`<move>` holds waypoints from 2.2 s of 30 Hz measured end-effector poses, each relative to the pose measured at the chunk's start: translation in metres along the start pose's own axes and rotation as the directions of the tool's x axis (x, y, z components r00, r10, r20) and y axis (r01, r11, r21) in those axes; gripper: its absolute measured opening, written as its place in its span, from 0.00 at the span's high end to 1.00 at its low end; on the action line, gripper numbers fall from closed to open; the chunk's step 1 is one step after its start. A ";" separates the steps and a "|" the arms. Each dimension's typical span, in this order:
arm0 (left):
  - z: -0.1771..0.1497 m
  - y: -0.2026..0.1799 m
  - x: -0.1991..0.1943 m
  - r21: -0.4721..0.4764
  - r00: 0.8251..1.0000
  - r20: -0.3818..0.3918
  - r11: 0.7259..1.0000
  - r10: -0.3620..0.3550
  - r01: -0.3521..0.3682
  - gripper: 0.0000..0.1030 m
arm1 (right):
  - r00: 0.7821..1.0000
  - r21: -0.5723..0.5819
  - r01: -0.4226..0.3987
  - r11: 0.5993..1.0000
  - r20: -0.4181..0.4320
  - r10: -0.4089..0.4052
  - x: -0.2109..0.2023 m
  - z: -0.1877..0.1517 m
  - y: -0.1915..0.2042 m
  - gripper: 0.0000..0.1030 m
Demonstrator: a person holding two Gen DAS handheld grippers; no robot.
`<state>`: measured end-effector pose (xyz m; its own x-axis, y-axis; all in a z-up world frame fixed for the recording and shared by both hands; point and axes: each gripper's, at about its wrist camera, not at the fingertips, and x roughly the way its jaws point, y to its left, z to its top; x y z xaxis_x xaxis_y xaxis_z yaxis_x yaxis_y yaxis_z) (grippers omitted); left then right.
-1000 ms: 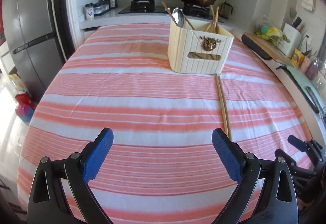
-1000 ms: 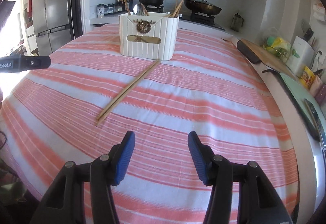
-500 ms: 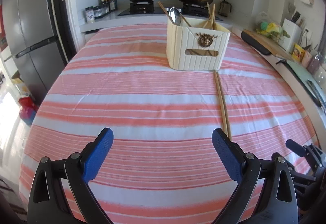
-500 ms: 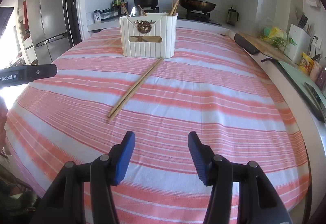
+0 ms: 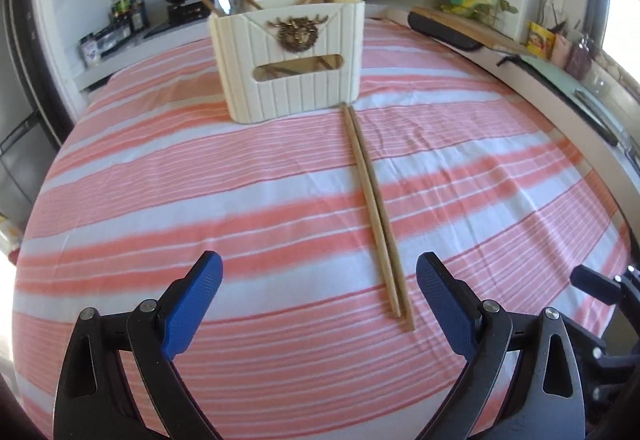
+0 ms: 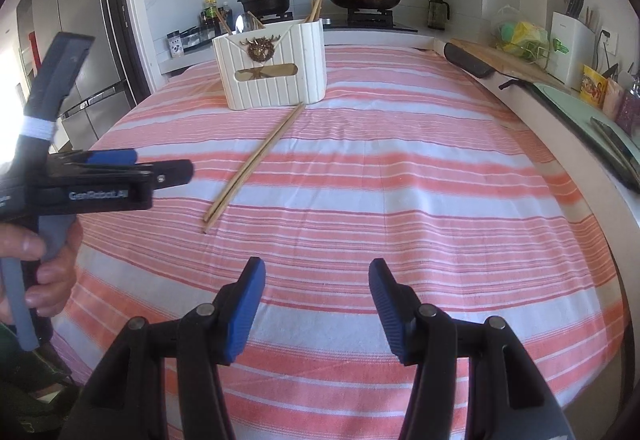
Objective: Organize utensils
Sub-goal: 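Move both open tools back toward the last chopsticks on the cloth, then close the left tool on a chopstick while the right tool grasps the other chopstick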
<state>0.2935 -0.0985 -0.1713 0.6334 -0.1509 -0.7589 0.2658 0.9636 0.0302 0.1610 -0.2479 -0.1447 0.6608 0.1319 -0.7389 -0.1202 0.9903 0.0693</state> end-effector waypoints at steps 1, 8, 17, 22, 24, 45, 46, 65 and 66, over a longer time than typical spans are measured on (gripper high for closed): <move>0.004 -0.003 0.005 0.011 1.000 -0.001 1.000 0.012 -0.012 0.05 | 1.000 0.005 -0.001 1.000 0.000 0.001 -0.001 -0.002 -0.001 0.47; 0.021 -0.009 0.040 0.026 0.997 -0.037 0.997 0.074 -0.073 0.06 | 1.000 0.041 -0.001 0.999 -0.007 0.001 -0.006 -0.013 -0.013 0.47; 0.019 -0.014 0.056 0.056 0.993 -0.086 0.995 0.082 -0.077 0.11 | 1.000 0.082 -0.002 0.997 -0.007 0.003 -0.006 -0.015 -0.025 0.47; 0.024 -0.014 0.054 0.024 0.995 -0.095 1.000 0.009 -0.007 0.53 | 1.000 0.081 -0.003 0.997 0.001 0.003 -0.007 -0.013 -0.024 0.47; 0.023 -0.016 0.052 0.040 0.994 -0.094 0.998 0.046 -0.043 0.94 | 1.000 0.074 0.004 0.997 0.003 -0.004 -0.007 -0.013 -0.024 0.47; -0.071 0.059 -0.035 -0.218 0.995 -0.082 0.973 0.053 -0.070 0.94 | 0.993 -0.102 -0.079 0.992 -0.092 0.069 0.060 0.051 0.061 0.47; -0.071 0.060 -0.035 -0.217 0.995 -0.082 0.974 0.053 -0.070 0.94 | 0.993 -0.118 -0.074 0.990 -0.105 0.061 0.071 0.055 0.069 0.47; -0.083 0.078 -0.055 -0.214 0.997 -0.064 0.977 -0.033 0.018 0.30 | 0.972 -0.089 0.052 0.995 -0.222 -0.071 0.008 -0.011 0.024 0.82; -0.080 0.081 -0.053 -0.215 0.996 -0.065 0.975 -0.065 0.049 0.30 | 0.974 -0.075 0.039 0.996 -0.221 -0.055 0.004 -0.009 0.020 0.75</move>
<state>0.2234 0.0052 -0.1804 0.5665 -0.1982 -0.7999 0.1340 0.9799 -0.1479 0.1545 -0.2283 -0.1519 0.4862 0.0642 -0.8715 -0.1492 0.9888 -0.0103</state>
